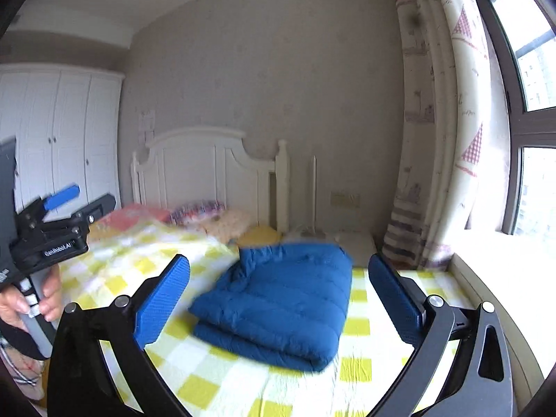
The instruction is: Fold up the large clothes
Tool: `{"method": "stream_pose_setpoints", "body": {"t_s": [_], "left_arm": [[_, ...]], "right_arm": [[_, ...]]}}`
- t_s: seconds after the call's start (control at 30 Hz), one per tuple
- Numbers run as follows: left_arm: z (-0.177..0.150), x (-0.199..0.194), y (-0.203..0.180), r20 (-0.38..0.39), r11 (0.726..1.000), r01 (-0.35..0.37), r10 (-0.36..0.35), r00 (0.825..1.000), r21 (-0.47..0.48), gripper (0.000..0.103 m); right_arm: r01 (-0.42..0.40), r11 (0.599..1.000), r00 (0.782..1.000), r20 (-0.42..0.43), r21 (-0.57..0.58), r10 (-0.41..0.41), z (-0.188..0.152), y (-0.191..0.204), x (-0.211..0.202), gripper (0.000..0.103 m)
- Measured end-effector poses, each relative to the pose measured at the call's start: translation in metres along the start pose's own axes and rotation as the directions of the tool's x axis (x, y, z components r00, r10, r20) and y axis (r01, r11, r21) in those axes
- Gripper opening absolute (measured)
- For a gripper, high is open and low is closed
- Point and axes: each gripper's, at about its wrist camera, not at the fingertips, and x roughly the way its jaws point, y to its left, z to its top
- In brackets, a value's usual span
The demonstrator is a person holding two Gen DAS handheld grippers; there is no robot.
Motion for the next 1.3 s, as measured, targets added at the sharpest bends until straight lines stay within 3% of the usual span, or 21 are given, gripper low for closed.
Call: {"method": "stream_pose_setpoints", "body": {"t_s": [0.1, 0.2, 0.3, 1.3], "left_arm": [[-0.028, 0.012, -0.016, -0.104, 1.0, 0.009, -0.009, 0.995, 0.006, 0.101], [-0.061, 0.03, -0.033, -0.219, 0.999, 0.031, -0.032, 0.975, -0.011, 0.101], [-0.081, 0.036, -0.041, -0.282, 0.998, 0.063, -0.065, 0.957, -0.018, 0.101], [-0.101, 0.032, -0.04, -0.325, 0.998, 0.067, -0.07, 0.943, -0.018, 0.101]], "right_arm": [[0.027, 1.0, 0.994, -0.107, 0.007, -0.027, -0.03, -0.003, 0.009, 0.099], [0.031, 0.999, 0.978, -0.206, 0.024, -0.026, -0.064, 0.002, 0.026, 0.099], [0.031, 0.999, 0.964, -0.263, 0.007, -0.028, -0.086, 0.008, 0.033, 0.099], [0.02, 0.999, 0.962, -0.272, 0.028, -0.012, -0.101, 0.011, 0.02, 0.099]]}}
